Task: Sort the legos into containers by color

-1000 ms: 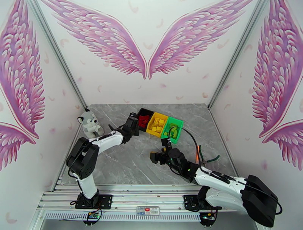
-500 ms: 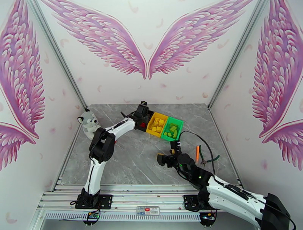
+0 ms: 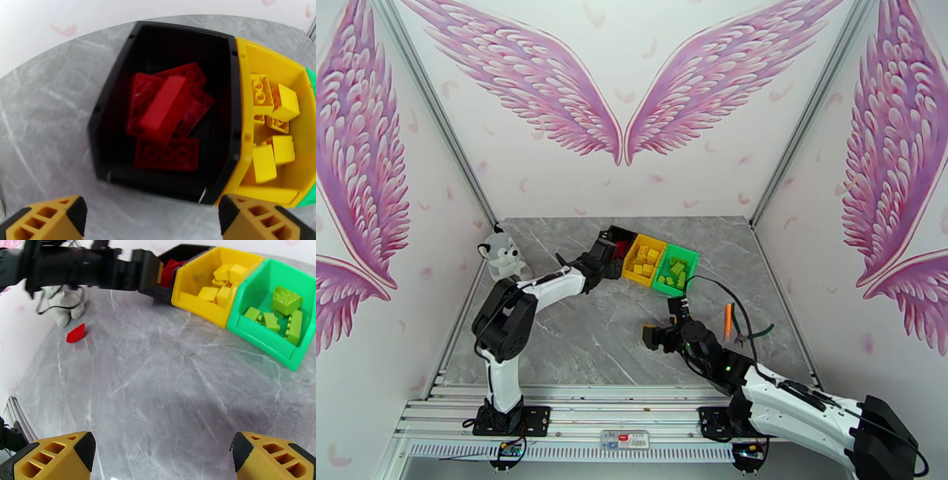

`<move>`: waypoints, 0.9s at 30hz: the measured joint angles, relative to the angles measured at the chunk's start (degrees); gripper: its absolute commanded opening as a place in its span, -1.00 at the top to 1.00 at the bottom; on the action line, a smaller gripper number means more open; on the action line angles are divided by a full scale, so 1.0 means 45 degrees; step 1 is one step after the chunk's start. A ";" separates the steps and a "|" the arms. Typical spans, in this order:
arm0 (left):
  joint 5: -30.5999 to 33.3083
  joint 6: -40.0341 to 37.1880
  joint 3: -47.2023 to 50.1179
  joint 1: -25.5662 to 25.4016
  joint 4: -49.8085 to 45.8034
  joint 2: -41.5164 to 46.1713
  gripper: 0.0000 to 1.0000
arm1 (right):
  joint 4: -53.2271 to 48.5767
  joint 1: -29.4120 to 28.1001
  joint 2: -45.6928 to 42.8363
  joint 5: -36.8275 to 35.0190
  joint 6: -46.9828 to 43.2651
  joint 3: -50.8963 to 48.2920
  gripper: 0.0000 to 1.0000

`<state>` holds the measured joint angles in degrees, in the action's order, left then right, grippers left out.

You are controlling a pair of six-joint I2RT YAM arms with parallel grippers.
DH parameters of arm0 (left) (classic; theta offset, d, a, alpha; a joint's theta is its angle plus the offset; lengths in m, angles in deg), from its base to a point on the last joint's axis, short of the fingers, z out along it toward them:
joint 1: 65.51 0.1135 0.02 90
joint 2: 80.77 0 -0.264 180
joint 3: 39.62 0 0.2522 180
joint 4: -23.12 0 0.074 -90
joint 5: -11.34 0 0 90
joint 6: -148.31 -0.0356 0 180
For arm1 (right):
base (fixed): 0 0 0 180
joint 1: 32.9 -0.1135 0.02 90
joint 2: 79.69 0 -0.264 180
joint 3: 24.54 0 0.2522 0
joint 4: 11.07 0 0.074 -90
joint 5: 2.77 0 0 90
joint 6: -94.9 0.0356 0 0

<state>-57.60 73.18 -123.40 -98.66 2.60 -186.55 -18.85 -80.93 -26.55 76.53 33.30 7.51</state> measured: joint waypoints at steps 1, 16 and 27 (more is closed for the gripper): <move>0.0092 0.0034 0.0466 0.0049 0.0204 0.0389 -0.98 | 0.0233 0.0000 0.0311 0.0155 -0.0010 0.0005 -0.95; 0.0107 0.1996 0.6125 0.2948 0.2395 0.2890 -0.97 | 0.3118 -0.0457 0.6144 0.2565 -0.0019 0.2181 -0.92; -0.0442 0.3138 0.6722 0.3570 0.2909 0.3254 -0.98 | 0.3701 -0.0699 0.7354 0.3264 -0.0024 0.2973 -0.91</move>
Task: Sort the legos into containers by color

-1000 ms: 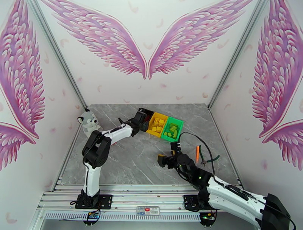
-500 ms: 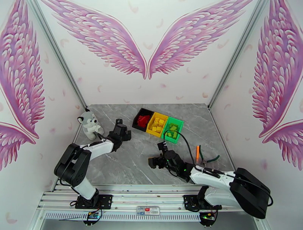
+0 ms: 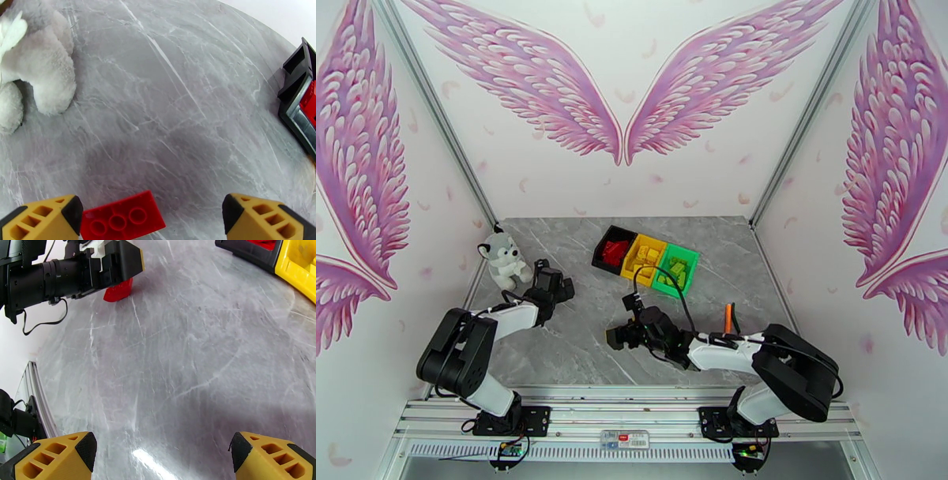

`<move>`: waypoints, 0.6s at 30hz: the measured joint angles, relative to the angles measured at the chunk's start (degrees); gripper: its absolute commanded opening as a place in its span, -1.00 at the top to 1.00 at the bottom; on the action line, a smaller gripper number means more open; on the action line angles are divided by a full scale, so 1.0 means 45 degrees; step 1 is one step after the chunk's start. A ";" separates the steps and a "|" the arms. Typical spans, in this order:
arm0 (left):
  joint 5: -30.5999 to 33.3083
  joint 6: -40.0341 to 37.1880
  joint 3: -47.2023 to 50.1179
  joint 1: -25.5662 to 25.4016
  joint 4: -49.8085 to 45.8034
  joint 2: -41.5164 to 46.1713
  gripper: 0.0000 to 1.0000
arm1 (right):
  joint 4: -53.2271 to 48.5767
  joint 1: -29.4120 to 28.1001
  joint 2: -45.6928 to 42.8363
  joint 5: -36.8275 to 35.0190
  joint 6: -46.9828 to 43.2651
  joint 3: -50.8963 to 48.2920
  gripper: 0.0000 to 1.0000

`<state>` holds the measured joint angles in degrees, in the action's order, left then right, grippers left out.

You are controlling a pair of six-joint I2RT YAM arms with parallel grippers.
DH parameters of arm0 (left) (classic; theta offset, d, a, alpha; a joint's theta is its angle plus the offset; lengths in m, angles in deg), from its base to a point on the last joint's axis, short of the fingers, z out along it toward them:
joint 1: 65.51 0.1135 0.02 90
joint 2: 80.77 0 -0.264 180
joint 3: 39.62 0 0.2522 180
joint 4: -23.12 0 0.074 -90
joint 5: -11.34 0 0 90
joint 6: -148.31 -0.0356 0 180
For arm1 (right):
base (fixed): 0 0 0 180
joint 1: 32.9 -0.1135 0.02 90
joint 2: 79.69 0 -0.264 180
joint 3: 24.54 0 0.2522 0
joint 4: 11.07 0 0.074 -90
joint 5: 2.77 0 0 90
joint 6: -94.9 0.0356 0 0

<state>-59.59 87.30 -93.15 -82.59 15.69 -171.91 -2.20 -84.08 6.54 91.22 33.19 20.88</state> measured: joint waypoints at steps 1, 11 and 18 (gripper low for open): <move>-0.0039 0.0049 0.0000 0.0024 0.0068 -0.0053 -0.98 | 0.0005 0.0000 0.0005 0.0044 0.0000 0.0015 -0.91; 0.0063 0.0427 0.0000 0.0345 0.0374 -0.1069 -0.98 | 0.0175 0.0000 -0.0005 0.0121 0.0000 0.0024 -0.91; 0.0282 0.0515 -0.0223 0.0296 0.0369 -0.1491 -0.68 | 0.0175 0.0000 -0.0087 0.0121 0.0000 0.0019 -0.91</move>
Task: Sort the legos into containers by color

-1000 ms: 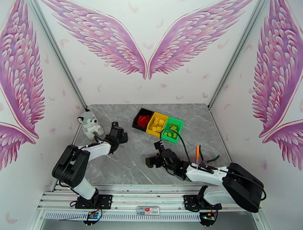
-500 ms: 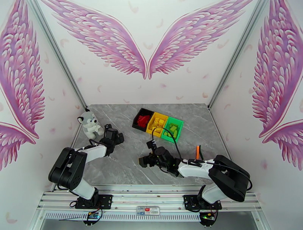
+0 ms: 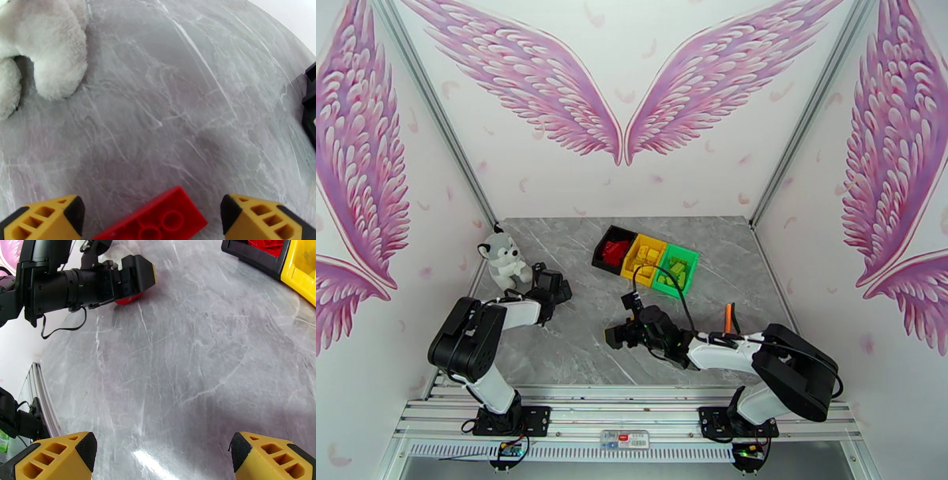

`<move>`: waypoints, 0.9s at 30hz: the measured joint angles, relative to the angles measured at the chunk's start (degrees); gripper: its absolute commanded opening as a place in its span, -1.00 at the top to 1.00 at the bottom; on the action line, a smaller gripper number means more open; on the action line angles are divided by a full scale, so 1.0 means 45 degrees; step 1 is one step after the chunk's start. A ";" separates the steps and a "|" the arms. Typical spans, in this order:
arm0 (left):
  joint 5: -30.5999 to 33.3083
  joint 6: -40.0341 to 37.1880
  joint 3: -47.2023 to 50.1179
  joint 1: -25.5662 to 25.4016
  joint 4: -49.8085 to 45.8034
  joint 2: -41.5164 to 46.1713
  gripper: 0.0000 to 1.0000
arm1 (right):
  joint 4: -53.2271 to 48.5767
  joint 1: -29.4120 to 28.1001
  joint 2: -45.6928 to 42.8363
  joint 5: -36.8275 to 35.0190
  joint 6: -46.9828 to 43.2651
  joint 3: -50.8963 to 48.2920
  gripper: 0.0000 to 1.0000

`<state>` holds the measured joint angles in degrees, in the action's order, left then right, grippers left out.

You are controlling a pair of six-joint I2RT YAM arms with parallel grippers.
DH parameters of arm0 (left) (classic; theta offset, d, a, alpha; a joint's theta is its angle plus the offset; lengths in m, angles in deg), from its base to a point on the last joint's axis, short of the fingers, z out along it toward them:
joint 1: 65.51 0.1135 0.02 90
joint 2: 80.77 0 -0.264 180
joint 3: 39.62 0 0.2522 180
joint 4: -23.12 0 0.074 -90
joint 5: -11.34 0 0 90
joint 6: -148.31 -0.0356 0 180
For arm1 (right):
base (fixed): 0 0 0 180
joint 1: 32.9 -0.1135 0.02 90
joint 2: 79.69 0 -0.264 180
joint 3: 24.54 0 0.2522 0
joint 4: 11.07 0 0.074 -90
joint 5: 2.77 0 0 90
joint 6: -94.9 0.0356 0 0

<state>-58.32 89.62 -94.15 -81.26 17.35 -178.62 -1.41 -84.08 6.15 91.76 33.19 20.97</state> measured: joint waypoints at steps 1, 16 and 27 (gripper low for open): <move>-0.0005 -0.0029 -0.0010 -0.0029 0.0005 -0.0034 -0.65 | 0.0000 0.0000 -0.0005 0.0000 0.0000 0.0005 -0.91; -0.0525 -0.0622 -0.0364 -0.1540 0.0160 -0.0272 -0.54 | 0.0005 0.0000 -0.0019 0.0000 0.0005 0.0000 -0.90; 0.0529 -0.0695 -0.1734 -0.1700 -0.0622 -0.1472 -0.27 | 0.0000 0.0000 -0.0097 -0.0029 0.0000 -0.0015 -0.90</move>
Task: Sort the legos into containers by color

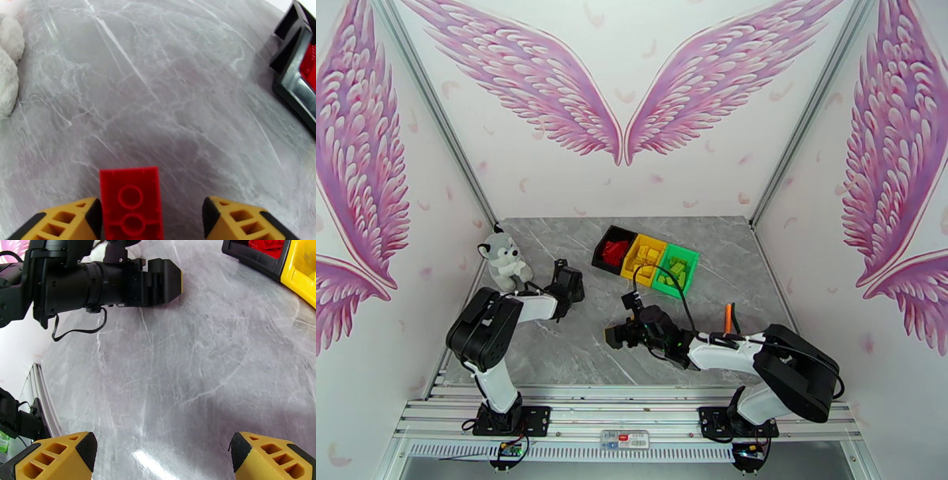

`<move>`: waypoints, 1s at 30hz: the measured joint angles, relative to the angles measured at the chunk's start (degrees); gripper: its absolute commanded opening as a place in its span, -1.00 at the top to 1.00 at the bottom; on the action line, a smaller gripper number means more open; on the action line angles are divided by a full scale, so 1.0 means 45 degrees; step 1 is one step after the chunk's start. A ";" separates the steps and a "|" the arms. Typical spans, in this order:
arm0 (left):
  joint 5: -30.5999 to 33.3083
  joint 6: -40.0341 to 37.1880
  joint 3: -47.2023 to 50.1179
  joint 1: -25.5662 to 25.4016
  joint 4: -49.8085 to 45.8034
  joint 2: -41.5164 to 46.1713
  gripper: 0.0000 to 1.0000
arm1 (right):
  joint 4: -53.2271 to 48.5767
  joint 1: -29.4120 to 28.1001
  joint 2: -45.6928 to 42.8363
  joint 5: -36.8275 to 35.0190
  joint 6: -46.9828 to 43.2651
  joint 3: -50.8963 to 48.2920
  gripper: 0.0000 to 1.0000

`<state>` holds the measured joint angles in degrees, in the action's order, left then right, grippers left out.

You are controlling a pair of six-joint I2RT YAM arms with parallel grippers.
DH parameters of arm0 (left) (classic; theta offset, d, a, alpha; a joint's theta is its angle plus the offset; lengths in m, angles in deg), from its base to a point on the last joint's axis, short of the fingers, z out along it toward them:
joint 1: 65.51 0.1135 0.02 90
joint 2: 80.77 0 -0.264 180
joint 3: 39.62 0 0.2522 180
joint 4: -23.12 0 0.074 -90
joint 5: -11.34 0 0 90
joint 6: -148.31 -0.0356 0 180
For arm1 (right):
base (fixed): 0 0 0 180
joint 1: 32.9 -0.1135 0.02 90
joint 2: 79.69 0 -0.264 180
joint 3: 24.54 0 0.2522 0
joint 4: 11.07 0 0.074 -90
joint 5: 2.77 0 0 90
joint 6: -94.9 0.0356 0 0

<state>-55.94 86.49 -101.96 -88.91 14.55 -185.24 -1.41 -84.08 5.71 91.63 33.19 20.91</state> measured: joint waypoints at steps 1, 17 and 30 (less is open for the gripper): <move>0.0063 -0.0010 -0.0087 0.0010 -0.0010 -0.0102 -0.22 | 0.0000 0.0000 -0.0010 -0.0024 0.0000 -0.0005 -0.91; 0.0228 -0.0175 0.0321 -0.0257 0.0199 0.0223 0.53 | -0.0005 0.0000 -0.0073 -0.0311 0.0005 -0.0044 -0.88; -0.0729 -0.1001 -0.0695 -0.1433 -0.0369 0.1015 0.54 | -0.0821 0.0000 -0.2273 -0.2152 -0.0005 -0.0913 -0.85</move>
<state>-59.22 81.99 -105.08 -95.36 12.89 -180.67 -5.10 -84.08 -4.52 81.95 33.17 16.80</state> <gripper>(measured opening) 0.348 0.920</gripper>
